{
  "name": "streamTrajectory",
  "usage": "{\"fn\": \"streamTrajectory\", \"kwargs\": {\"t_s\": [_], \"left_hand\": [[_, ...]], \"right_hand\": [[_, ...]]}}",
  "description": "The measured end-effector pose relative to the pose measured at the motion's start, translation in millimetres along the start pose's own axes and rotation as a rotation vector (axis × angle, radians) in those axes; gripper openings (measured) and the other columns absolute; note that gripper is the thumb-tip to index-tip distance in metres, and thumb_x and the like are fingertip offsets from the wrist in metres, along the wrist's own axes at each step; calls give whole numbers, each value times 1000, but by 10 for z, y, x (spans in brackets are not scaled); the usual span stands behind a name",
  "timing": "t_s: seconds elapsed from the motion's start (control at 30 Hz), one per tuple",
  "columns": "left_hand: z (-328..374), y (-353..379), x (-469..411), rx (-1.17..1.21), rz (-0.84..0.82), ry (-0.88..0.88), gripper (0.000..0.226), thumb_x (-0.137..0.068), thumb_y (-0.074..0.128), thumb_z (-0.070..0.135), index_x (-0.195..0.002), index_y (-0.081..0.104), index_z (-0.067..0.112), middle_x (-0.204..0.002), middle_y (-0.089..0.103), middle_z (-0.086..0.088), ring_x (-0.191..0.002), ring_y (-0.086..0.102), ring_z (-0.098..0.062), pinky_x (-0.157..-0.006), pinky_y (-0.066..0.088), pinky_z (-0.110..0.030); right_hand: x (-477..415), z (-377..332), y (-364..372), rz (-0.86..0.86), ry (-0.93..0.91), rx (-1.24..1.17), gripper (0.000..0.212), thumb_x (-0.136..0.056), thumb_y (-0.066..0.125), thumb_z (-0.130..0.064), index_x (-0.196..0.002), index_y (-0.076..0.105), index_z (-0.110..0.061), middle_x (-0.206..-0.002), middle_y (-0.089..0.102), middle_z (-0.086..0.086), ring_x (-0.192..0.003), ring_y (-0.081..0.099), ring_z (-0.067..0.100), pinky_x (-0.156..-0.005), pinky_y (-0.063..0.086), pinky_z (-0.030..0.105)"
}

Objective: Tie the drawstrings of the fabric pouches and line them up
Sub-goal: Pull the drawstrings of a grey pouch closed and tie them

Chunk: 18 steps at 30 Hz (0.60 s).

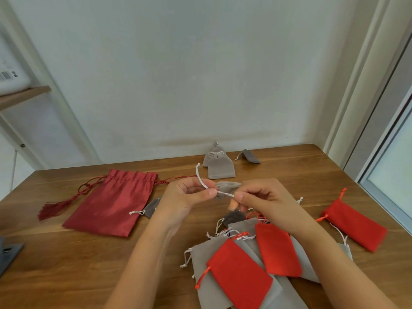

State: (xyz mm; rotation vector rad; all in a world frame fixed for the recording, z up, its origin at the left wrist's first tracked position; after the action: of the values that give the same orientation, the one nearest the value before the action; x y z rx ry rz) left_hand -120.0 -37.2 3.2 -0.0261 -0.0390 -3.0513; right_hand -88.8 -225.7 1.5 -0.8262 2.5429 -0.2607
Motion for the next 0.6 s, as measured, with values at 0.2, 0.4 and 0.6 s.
{"fn": "streamTrajectory", "kwargs": {"t_s": [0.2,0.4,0.6], "left_hand": [[46,-7,24,-237,-2,191,17,-70,82,9,-77,71,21,-85,74,-6,-89,70,-23,-95,50,-39],[3,97,61,-327,-40,282,38,-77,77,3,-70,53,32,-81,72,-3,-86,68,-20,-85,52,-38],[13,149,107,-435,8,386,38,-82,71,2,-68,38,18,-81,70,2,-83,66,-10,-77,49,-26]], "right_hand": [[-28,25,-90,313,-66,272,33,-89,51,-51,-83,69,-24,-81,62,-7,-80,57,11,-71,42,25],[-56,129,-46,292,-107,214,13,-92,54,-32,-96,64,-24,-100,63,-15,-102,58,7,-87,41,17],[-86,148,-247,339,-34,-255,32,-77,39,-5,-94,65,-13,-95,71,0,-101,64,16,-91,47,26]]}}
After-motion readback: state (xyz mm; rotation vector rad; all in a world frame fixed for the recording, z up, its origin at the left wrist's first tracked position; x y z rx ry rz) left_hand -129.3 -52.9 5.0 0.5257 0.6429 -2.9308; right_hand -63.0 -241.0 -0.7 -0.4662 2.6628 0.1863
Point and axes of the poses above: each hand's wrist, its own x-axis away from the middle knuckle, its own y-axis out of the palm, z = x × y, the point moved 2 cm from there along -x, towards the middle knuckle
